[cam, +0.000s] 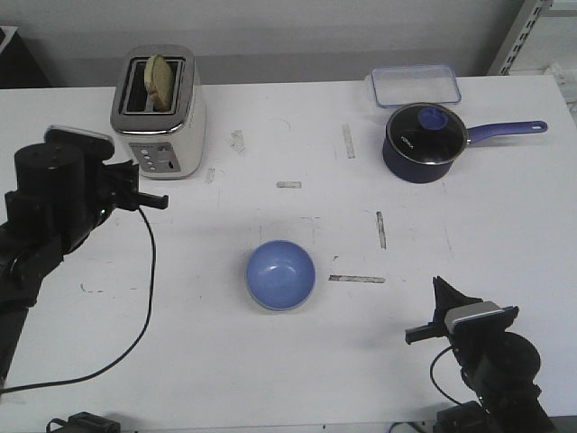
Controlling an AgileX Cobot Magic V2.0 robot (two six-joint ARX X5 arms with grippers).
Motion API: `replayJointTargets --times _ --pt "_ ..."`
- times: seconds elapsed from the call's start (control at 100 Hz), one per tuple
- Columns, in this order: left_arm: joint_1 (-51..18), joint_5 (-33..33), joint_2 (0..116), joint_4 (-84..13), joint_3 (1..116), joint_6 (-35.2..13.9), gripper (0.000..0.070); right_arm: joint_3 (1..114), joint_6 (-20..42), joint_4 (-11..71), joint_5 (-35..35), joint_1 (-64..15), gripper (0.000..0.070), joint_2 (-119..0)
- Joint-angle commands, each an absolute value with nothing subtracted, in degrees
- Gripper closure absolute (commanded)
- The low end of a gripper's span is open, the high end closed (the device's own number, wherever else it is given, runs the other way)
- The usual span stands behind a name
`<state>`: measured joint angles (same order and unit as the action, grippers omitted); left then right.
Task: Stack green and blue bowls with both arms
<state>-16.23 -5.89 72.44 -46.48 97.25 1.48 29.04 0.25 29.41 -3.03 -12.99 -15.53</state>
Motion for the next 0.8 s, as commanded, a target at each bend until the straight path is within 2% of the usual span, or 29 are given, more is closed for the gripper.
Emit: replayJointTargets --times 0.0,0.16,0.39,0.49,0.6,0.79 --pt "-14.70 -5.98 68.55 -42.52 90.04 2.17 0.0699 29.10 0.21 28.73 -3.05 -13.06 0.0700 -15.86" --pt "-9.43 -5.96 55.13 -31.53 70.13 1.17 0.0699 29.10 0.21 28.71 -3.05 -13.06 0.0700 -15.86" --pt "-2.92 -5.96 38.02 -23.57 48.25 0.89 0.0699 29.10 0.21 28.45 -3.05 -13.06 0.0700 -15.86" --pt "-1.26 -5.89 32.14 -21.28 41.85 1.48 0.0699 29.10 0.21 27.70 -3.03 -13.06 0.0700 -15.86" --pt "-0.64 -3.27 26.61 -19.00 36.25 4.47 0.0699 29.10 0.21 26.87 -3.05 -13.06 0.0700 -15.84" --pt "-0.64 -1.93 22.74 -18.83 33.67 4.95 0.0699 29.12 0.19 26.59 -3.09 -13.06 0.0700 -15.84"
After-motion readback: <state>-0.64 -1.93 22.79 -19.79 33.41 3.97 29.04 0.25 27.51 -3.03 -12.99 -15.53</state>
